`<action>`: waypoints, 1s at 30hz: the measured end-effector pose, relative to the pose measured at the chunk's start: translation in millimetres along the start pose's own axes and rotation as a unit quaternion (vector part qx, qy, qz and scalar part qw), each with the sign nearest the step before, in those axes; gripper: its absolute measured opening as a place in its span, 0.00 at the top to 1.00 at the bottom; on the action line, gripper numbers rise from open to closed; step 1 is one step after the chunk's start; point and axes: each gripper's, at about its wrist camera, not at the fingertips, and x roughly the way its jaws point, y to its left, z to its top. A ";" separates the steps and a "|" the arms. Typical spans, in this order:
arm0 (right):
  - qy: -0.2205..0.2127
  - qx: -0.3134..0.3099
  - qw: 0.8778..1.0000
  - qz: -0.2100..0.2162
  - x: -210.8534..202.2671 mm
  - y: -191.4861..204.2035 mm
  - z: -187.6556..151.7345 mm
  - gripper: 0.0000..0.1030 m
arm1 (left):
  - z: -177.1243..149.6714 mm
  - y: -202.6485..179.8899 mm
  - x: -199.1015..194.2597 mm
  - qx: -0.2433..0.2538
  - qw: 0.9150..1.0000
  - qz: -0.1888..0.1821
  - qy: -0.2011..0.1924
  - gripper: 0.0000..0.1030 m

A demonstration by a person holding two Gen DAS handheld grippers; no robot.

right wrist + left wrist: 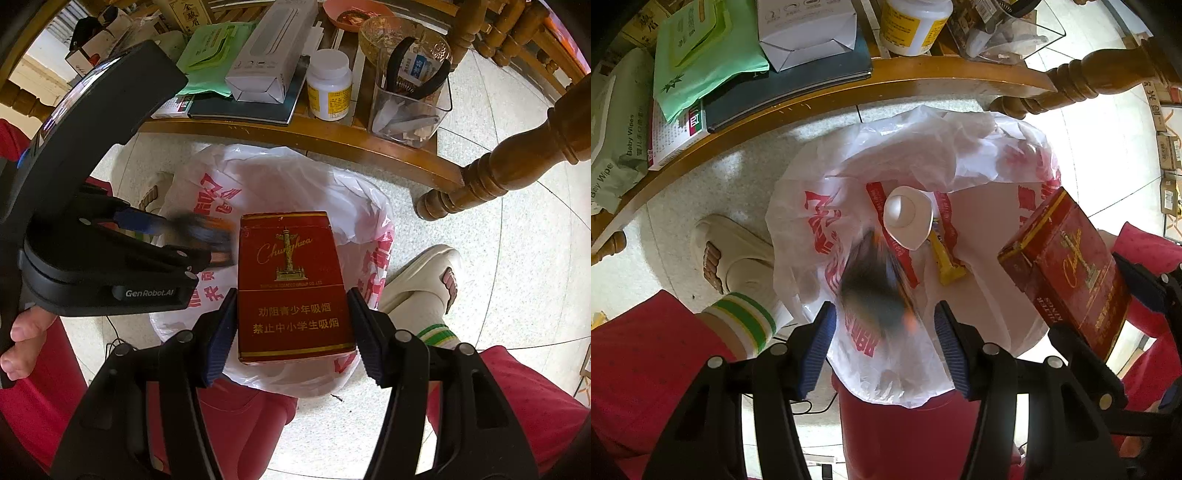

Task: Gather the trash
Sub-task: 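Open the left tool over the bag while the right tool releases the red pack into it, then raise both open tools from the bag back over the table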

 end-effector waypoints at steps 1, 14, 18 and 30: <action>0.001 0.002 1.000 0.002 0.8 -0.3 0.3 0.44 | -0.3 0.1 0.1 0.000 1.000 0.002 0.001 0.46; 0.006 0.013 1.000 0.010 3.9 -3.2 0.0 0.42 | -3.5 -1.1 -2.1 0.008 1.000 0.013 -0.003 0.39; 0.005 0.014 1.000 0.011 2.6 -3.0 0.1 0.42 | -4.1 -1.5 -2.7 0.008 1.000 0.014 -0.004 0.38; -0.014 0.022 1.000 0.015 -19.6 -4.0 -7.3 0.42 | -17.2 -8.5 -18.7 0.015 0.999 0.029 -0.025 0.29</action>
